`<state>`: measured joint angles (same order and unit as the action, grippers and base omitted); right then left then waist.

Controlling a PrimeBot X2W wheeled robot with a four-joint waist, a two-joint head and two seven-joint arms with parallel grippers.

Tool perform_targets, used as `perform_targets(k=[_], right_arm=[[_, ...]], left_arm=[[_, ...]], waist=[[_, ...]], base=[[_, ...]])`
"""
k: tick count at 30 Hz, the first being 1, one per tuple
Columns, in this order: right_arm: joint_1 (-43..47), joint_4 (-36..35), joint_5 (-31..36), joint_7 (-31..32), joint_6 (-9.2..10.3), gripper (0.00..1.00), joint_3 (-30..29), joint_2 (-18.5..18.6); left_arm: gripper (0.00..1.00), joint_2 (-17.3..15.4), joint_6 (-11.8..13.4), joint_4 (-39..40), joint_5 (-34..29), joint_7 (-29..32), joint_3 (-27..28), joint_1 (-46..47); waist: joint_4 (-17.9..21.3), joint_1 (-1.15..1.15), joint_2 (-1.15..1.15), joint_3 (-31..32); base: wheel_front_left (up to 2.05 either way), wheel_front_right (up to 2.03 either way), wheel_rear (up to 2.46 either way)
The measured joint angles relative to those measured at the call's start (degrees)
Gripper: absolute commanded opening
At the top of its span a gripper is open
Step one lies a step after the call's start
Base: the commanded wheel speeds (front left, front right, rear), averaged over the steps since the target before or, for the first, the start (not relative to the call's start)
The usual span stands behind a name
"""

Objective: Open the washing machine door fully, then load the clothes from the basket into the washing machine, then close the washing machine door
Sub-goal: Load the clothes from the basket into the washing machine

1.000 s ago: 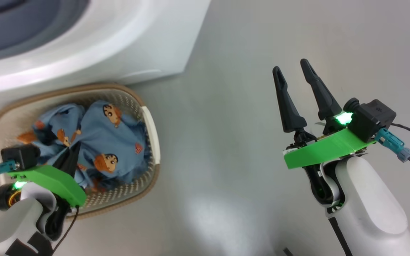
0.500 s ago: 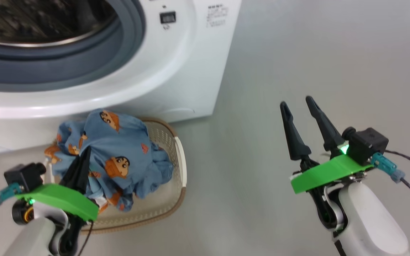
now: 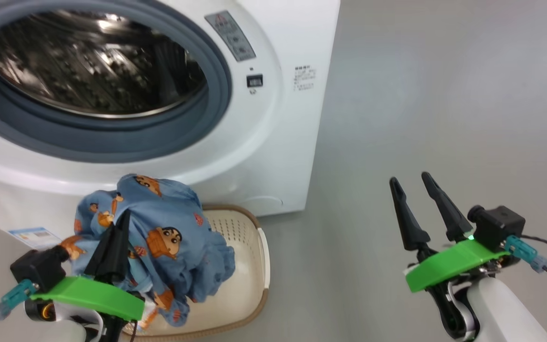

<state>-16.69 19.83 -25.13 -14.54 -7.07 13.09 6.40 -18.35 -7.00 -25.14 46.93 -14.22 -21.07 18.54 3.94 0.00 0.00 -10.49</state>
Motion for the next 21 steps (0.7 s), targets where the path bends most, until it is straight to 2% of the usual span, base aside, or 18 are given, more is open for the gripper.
perform_targets(k=[5,12,21], right_arm=[[1.64,0.14,-0.42,0.00,0.01,1.00,-0.07,1.32],[2.19,-0.22,-0.65,0.00,0.00,1.00,-0.29,1.67],[2.20,-0.31,-0.81,0.00,0.01,1.00,-0.29,2.60]], left_arm=[[0.00,1.83,0.73,5.84,-1.41,0.01,2.34,-2.64],[0.00,1.91,3.64,11.85,-3.25,0.01,3.00,-4.16],[0.00,1.29,5.89,13.49,-4.28,0.10,2.99,-5.84]], waist=[[-0.77,0.00,0.00,3.53],[-1.64,0.00,0.00,6.05],[-1.24,0.00,0.00,6.69]], base=[[0.00,0.00,0.00],[0.00,0.00,0.00],[0.00,0.00,0.00]])
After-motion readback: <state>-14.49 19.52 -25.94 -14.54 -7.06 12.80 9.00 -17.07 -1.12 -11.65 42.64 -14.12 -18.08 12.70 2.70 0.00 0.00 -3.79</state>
